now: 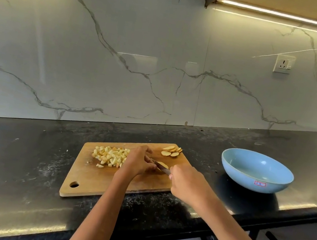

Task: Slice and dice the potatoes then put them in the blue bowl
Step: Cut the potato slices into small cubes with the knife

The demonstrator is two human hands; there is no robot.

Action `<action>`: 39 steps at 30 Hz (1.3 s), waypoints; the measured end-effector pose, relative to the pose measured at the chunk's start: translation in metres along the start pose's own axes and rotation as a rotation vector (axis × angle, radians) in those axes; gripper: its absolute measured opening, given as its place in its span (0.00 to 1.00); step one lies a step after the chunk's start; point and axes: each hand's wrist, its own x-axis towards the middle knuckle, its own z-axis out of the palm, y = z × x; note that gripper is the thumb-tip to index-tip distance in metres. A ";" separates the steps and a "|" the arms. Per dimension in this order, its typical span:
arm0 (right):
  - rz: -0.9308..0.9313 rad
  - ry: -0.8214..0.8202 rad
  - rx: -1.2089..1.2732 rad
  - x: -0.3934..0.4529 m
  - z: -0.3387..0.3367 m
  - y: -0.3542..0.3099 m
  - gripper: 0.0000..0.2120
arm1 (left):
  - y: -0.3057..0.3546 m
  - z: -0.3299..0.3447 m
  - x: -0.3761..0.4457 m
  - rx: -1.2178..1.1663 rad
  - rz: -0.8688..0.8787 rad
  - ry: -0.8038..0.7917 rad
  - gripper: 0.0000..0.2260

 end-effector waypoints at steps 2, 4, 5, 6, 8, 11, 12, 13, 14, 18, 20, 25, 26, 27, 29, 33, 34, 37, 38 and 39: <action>-0.001 0.019 -0.012 0.000 0.000 0.001 0.09 | 0.001 0.001 0.000 -0.004 -0.008 -0.002 0.20; 0.002 0.024 -0.003 0.000 0.000 0.003 0.09 | 0.001 0.001 0.000 -0.007 -0.008 -0.003 0.20; -0.001 0.021 -0.006 0.000 0.001 0.003 0.09 | 0.002 0.001 -0.001 -0.008 -0.007 -0.003 0.20; -0.005 0.016 -0.017 0.000 0.001 0.002 0.09 | 0.002 0.001 -0.002 -0.011 -0.004 -0.002 0.20; -0.005 0.016 -0.038 -0.001 0.002 0.001 0.09 | 0.002 0.001 -0.002 -0.013 0.001 0.001 0.20; 0.016 -0.001 -0.029 -0.001 0.003 -0.001 0.09 | 0.001 0.001 -0.003 -0.011 0.006 0.007 0.20; 0.024 -0.006 -0.022 -0.001 0.002 -0.003 0.08 | 0.000 0.002 -0.002 -0.009 0.011 0.009 0.20; 0.029 -0.009 -0.016 -0.001 0.003 -0.005 0.08 | 0.000 0.002 -0.002 -0.004 0.019 0.012 0.21; 0.026 -0.014 -0.016 0.000 0.004 -0.008 0.08 | 0.000 0.002 -0.002 0.001 0.029 0.018 0.21; 0.015 -0.015 -0.013 0.003 0.009 -0.013 0.09 | 0.002 0.002 -0.003 0.003 0.048 0.025 0.19; 0.001 -0.029 -0.023 0.001 0.010 -0.012 0.09 | 0.002 0.001 -0.005 0.007 0.048 0.012 0.19; -0.007 -0.057 -0.017 -0.020 0.013 -0.005 0.10 | 0.002 0.001 -0.004 0.012 0.052 -0.016 0.18; -0.005 -0.058 -0.014 -0.025 0.012 -0.003 0.10 | 0.002 0.002 -0.003 0.012 0.057 -0.019 0.17; -0.002 -0.067 -0.012 -0.027 0.010 -0.001 0.10 | 0.002 0.001 -0.003 0.014 0.062 -0.019 0.17; -0.003 -0.089 -0.010 -0.028 0.003 0.003 0.08 | 0.001 0.001 -0.003 0.016 0.061 -0.019 0.16; 0.011 -0.049 -0.010 -0.019 -0.019 0.008 0.05 | -0.001 0.001 -0.002 0.002 0.047 -0.030 0.16; 0.004 -0.035 -0.001 -0.017 -0.021 0.007 0.06 | -0.002 0.000 -0.002 -0.003 0.041 -0.031 0.16; -0.013 -0.042 -0.007 -0.015 -0.018 0.004 0.07 | -0.002 -0.001 0.000 0.021 0.078 -0.012 0.17; -0.011 -0.049 -0.010 -0.015 -0.015 0.003 0.08 | -0.001 -0.002 0.000 0.037 0.110 -0.005 0.18; -0.005 -0.052 -0.009 -0.015 -0.012 0.004 0.08 | 0.001 -0.002 0.001 0.045 0.144 -0.004 0.17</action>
